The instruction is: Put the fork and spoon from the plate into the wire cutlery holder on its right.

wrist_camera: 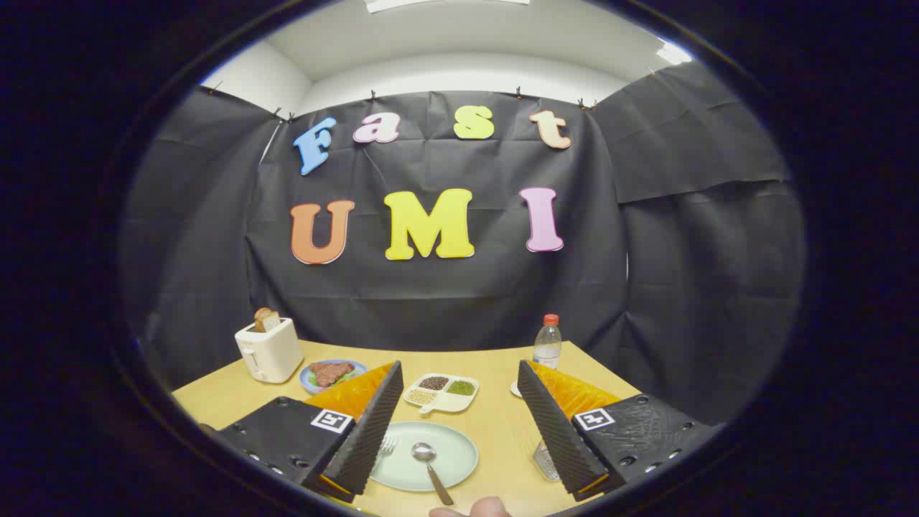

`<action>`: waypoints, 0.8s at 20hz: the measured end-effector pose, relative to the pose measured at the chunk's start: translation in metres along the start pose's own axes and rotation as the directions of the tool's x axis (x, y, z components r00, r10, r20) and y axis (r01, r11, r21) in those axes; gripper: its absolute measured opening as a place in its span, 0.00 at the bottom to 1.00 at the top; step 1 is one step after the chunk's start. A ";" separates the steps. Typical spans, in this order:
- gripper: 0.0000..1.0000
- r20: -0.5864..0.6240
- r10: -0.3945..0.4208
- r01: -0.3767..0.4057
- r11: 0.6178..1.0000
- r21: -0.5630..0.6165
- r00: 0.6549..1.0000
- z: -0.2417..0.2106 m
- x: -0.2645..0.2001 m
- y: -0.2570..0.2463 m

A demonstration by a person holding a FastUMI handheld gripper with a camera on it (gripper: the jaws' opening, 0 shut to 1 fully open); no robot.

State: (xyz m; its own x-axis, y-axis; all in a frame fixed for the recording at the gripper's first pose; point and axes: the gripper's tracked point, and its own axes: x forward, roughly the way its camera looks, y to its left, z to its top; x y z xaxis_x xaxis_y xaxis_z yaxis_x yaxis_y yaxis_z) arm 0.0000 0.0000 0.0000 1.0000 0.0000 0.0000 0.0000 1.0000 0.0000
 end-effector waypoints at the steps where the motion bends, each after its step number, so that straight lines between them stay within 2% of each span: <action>1: 0.96 -0.001 -0.005 0.005 1.000 0.006 1.000 -0.001 -0.001 -0.002; 7: 0.96 0.028 0.016 -0.016 1.000 -0.021 0.999 0.008 -0.005 0.011; 16: 0.96 0.002 0.024 -0.024 0.998 -0.061 1.000 -0.003 -0.005 0.006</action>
State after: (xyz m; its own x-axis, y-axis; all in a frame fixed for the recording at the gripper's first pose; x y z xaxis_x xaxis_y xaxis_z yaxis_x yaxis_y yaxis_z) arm -0.0055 0.0058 -0.0026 0.9997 0.0240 0.0016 -0.0238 0.9979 -0.0607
